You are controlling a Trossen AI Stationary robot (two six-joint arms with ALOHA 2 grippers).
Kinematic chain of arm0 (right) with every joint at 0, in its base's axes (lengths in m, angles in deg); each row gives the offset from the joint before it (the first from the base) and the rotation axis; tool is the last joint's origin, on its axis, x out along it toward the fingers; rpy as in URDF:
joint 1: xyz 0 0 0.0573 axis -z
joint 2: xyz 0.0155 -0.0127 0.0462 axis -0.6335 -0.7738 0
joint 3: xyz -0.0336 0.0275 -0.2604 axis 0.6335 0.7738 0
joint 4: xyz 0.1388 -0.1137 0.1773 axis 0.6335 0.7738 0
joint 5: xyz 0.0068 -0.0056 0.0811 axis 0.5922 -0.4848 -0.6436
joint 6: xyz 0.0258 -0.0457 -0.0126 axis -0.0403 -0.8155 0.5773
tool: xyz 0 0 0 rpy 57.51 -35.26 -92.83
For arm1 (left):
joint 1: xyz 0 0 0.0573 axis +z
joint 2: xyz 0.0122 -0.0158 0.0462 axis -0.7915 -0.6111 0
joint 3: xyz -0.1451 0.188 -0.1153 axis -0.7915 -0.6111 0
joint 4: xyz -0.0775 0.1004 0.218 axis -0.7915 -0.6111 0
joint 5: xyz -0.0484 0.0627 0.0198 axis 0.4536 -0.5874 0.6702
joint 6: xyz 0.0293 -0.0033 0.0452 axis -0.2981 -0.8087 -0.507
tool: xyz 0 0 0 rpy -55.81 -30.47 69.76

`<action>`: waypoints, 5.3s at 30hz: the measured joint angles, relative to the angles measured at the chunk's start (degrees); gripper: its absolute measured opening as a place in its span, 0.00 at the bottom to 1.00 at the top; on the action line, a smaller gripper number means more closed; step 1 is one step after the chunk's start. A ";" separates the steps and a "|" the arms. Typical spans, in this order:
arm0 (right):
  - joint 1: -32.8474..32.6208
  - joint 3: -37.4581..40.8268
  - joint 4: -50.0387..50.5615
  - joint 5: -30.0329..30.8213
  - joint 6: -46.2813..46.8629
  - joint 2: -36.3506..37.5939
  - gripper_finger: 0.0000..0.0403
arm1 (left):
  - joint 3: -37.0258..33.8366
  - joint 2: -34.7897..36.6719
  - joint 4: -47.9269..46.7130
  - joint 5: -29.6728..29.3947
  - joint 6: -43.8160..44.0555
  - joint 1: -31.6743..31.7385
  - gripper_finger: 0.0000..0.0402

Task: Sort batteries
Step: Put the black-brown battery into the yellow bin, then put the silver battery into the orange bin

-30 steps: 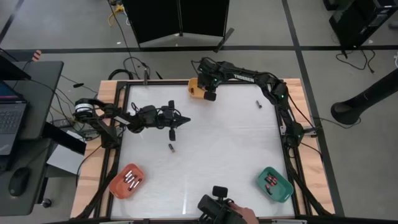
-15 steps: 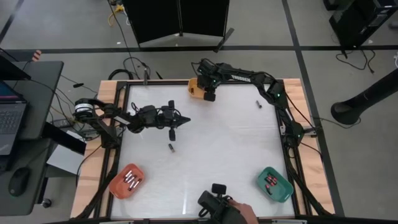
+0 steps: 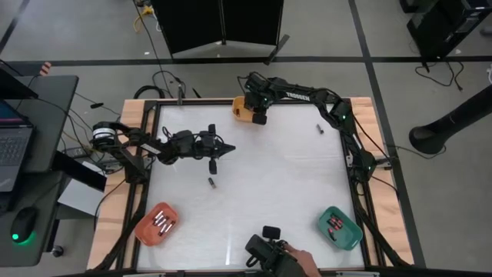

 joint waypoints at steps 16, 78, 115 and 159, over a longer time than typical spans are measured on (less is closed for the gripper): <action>-0.17 0.00 -0.05 1.68 0.04 0.12 0.37 | 0.00 0.02 0.00 0.00 0.00 0.02 0.01; 18.34 58.60 -4.92 6.20 30.08 41.29 0.24 | 0.00 0.01 -0.66 -0.02 -0.59 0.00 0.01; 17.92 58.51 -3.99 3.40 22.56 39.03 0.30 | 0.00 0.01 -0.83 -0.04 -0.57 0.00 0.01; -18.22 64.87 -56.64 -1.38 29.96 61.97 0.14 | 13.52 0.02 -9.48 2.83 10.89 0.00 0.02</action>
